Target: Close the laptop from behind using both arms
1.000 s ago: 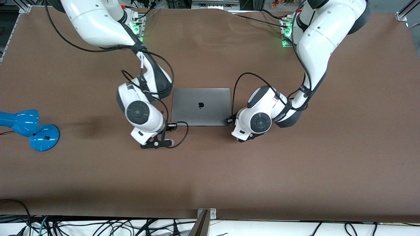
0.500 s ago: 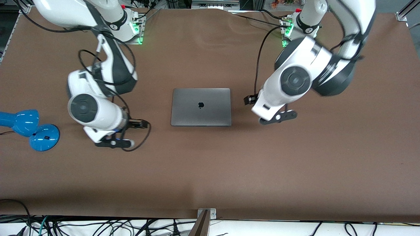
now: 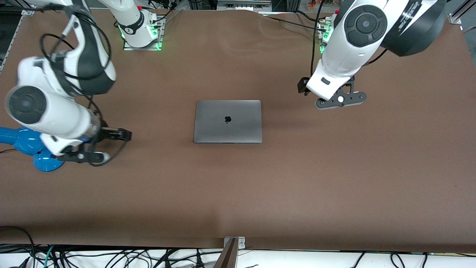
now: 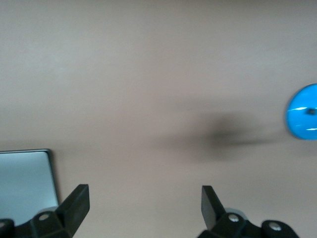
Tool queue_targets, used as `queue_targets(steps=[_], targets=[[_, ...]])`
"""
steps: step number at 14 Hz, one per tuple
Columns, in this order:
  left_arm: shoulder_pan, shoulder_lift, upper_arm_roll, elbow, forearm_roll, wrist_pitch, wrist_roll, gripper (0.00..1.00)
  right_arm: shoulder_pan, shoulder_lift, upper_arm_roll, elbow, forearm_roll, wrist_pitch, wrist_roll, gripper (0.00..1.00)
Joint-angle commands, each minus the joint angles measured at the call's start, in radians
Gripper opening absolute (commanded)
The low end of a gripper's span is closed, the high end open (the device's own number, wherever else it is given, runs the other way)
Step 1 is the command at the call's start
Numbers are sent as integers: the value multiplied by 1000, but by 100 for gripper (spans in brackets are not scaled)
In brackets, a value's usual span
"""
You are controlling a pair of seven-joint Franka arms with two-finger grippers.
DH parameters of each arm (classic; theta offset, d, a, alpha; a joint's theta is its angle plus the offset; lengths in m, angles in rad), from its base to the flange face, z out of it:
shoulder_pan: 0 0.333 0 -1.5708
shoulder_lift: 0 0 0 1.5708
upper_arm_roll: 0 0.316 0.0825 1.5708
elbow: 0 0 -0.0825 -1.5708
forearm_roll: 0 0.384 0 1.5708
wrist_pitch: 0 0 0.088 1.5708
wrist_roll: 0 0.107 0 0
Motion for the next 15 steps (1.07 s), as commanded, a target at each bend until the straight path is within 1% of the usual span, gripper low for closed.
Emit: queue_targets(steps=[1, 3, 4, 7, 10, 11, 12, 13, 15], targets=[[3, -112, 58, -118, 8, 30, 123, 100, 0, -154, -79, -105, 22, 2, -81, 100], [1, -152, 116, -158, -39, 47, 190, 100, -7, -231, -122, -145, 47, -12, -172, 100], [1, -165, 158, -165, -71, 50, 241, 100, -21, -271, -125, -158, 47, -26, -207, 100], [1, -186, 260, -162, -82, 49, 411, 100, -18, -355, -125, -159, 31, -147, -198, 100], [1, -202, 360, -147, -107, 40, 548, 100, -17, -397, -123, -166, 33, -193, -128, 100], [21, -203, 374, -142, -107, 35, 575, 100, -12, -391, -122, -184, 33, -190, -116, 100], [53, -203, 370, -133, -107, 24, 624, 100, -10, -379, -119, -201, 38, -174, -116, 100], [79, -200, 367, -110, -107, 12, 676, 100, -12, -369, -119, -199, 44, -164, -116, 100], [100, -197, 370, -101, -99, 7, 697, 100, -18, -368, -122, -197, 54, -149, -114, 100]])
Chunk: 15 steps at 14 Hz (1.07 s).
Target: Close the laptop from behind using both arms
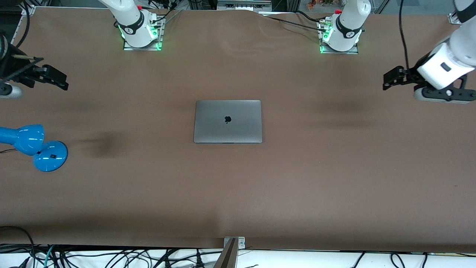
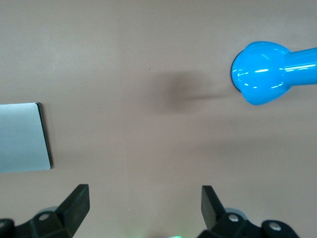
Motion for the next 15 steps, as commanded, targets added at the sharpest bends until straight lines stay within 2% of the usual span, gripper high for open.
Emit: queue_targets(steps=[1, 4, 11, 15], targets=[[20, -4, -1, 18, -6, -20, 40, 100, 0, -7, 0, -11, 22, 26, 16, 100], [19, -4, 4, 23, -6, -35, 31, 100, 0, -4, 2, -5, 23, 27, 16, 100], [5, 1, -4, 118, -6, -166, -1, 100, 0, -2, 2, -5, 23, 22, 18, 100], [3, 1, -10, 122, -7, -187, -12, 100, 0, -1, 0, -5, 25, 26, 18, 100]])
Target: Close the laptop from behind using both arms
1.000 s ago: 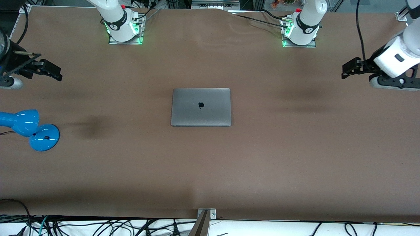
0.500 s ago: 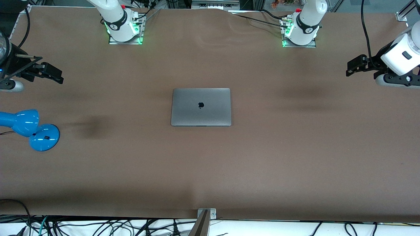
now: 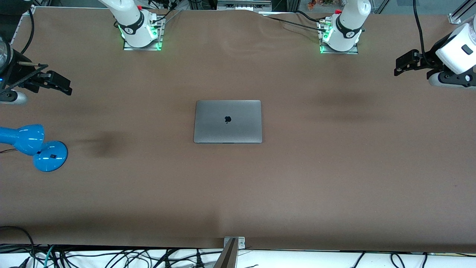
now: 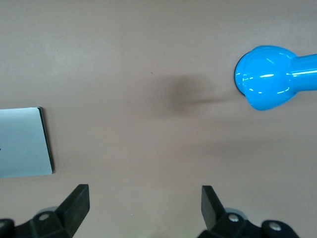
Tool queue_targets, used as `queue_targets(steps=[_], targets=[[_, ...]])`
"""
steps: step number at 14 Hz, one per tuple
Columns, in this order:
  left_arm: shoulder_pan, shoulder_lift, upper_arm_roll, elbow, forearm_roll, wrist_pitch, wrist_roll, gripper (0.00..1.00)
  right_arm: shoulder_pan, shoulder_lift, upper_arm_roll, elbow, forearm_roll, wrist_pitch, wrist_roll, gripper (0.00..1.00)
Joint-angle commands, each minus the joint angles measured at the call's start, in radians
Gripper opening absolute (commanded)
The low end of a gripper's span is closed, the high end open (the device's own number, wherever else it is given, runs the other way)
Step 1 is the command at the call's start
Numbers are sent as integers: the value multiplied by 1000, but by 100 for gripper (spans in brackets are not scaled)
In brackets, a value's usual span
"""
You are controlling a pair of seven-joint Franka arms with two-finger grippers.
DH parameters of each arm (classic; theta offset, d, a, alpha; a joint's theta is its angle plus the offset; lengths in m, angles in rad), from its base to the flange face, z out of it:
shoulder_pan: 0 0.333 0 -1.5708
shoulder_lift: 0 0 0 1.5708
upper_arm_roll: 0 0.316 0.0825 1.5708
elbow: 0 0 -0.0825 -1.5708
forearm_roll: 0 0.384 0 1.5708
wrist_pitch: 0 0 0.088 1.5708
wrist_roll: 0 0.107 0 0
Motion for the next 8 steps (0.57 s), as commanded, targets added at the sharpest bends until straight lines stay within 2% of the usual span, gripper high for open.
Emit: queue_targets(steps=[1, 8], targets=[[-2, 3, -2, 21, -7, -21, -11, 100, -3, -9, 0, -4, 24, 7, 16, 100], [0, 4, -36, 21, -6, -26, -48, 100, -9, -9, -1, -3, 49, 5, 42, 100]])
